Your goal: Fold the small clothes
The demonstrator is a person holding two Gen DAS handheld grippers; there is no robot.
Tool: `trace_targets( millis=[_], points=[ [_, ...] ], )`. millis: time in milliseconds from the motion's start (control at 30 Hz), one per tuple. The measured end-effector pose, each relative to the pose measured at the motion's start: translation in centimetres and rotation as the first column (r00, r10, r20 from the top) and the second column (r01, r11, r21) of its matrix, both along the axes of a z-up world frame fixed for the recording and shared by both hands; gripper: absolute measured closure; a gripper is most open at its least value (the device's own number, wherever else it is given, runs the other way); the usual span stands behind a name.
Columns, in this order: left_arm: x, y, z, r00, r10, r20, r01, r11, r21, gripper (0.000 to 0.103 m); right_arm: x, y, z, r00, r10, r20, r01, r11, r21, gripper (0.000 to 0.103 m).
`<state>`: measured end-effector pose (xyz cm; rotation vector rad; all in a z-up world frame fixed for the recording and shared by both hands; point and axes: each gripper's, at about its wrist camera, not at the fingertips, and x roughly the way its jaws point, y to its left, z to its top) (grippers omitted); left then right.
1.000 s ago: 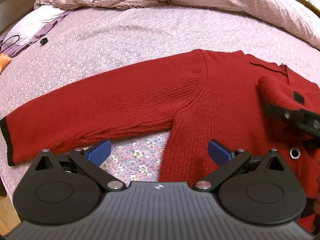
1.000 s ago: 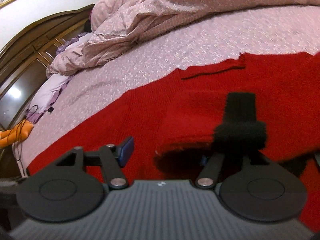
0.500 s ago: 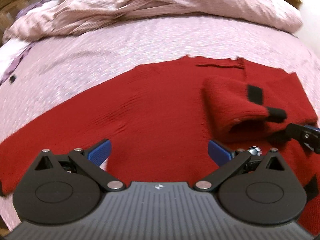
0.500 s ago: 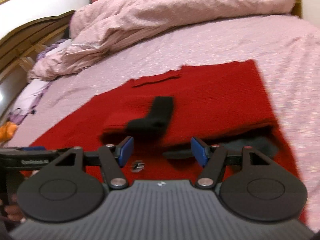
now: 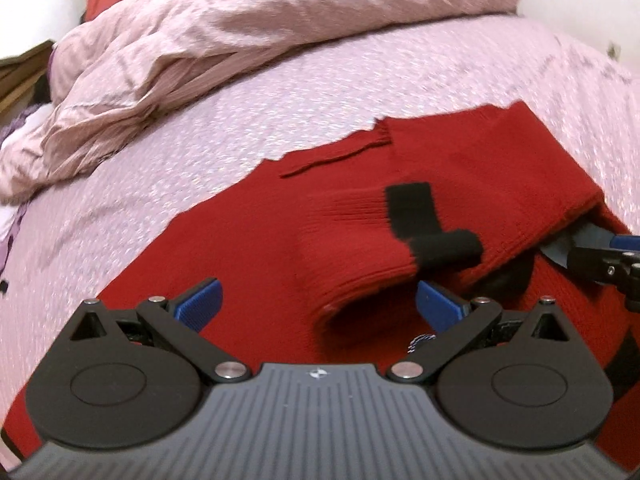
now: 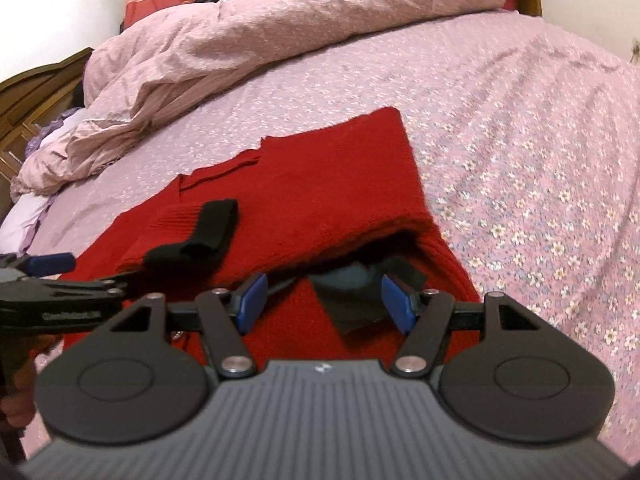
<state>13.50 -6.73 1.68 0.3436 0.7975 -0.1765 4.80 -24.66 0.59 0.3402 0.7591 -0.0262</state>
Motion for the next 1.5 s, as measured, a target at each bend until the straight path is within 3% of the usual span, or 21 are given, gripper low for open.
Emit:
trace_targets(
  millis=[300, 367, 533, 633, 833, 1067, 1200, 1300, 1500],
  points=[
    [1.4, -2.4, -1.6, 0.995, -0.059, 0.075, 0.056, 0.998, 0.039, 0.000, -0.1, -0.7, -0.7, 1.000, -0.019, -0.004, 0.019, 1.000, 0.023, 0.037],
    [1.6, -2.4, -1.6, 0.995, -0.063, 0.077, 0.061, 0.998, 0.015, 0.008, -0.1, -0.8, -0.9, 1.000, -0.020, -0.007, 0.020, 0.999, 0.031, 0.037],
    [1.6, -1.5, -1.0, 0.996, -0.045, 0.078, 0.050, 0.997, -0.058, 0.046, 0.0, -0.6, -1.2, 1.000, -0.012, -0.014, 0.012, 0.999, 0.033, 0.037],
    [1.5, -0.4, -0.3, 0.996, -0.012, 0.093, 0.021, 0.995, -0.096, 0.056, 0.0, -0.4, -1.2, 1.000, -0.004, -0.010, 0.004, 0.999, 0.032, 0.037],
    [1.3, 3.2, 0.5, 0.986, 0.118, 0.122, -0.104, 0.988, -0.116, 0.056, 0.0, -0.4, -1.1, 1.000, -0.002, -0.006, 0.002, 0.999, 0.035, 0.038],
    [1.5, 8.8, -0.8, 0.957, 0.281, 0.067, -0.272, 0.955, -0.123, 0.055, 0.0, -0.1, -1.2, 1.000, -0.005, -0.015, 0.006, 0.999, 0.038, 0.038],
    [1.3, 12.0, -1.6, 0.933, 0.359, 0.030, -0.353, 0.927, -0.126, 0.042, 0.0, 0.0, -1.2, 1.000, 0.001, -0.017, 0.000, 0.999, 0.035, 0.038],
    [1.1, 13.9, -2.1, 0.920, 0.393, 0.014, -0.386, 0.909, -0.160, 0.032, 0.0, 0.0, -1.1, 1.000, 0.000, -0.019, 0.001, 0.999, 0.035, 0.038],
    [1.8, 16.4, -2.1, 0.932, 0.362, -0.011, -0.350, 0.894, -0.280, 0.030, 0.1, 0.0, -0.9, 1.000, 0.002, -0.017, -0.001, 1.000, 0.026, 0.038]
  ],
)
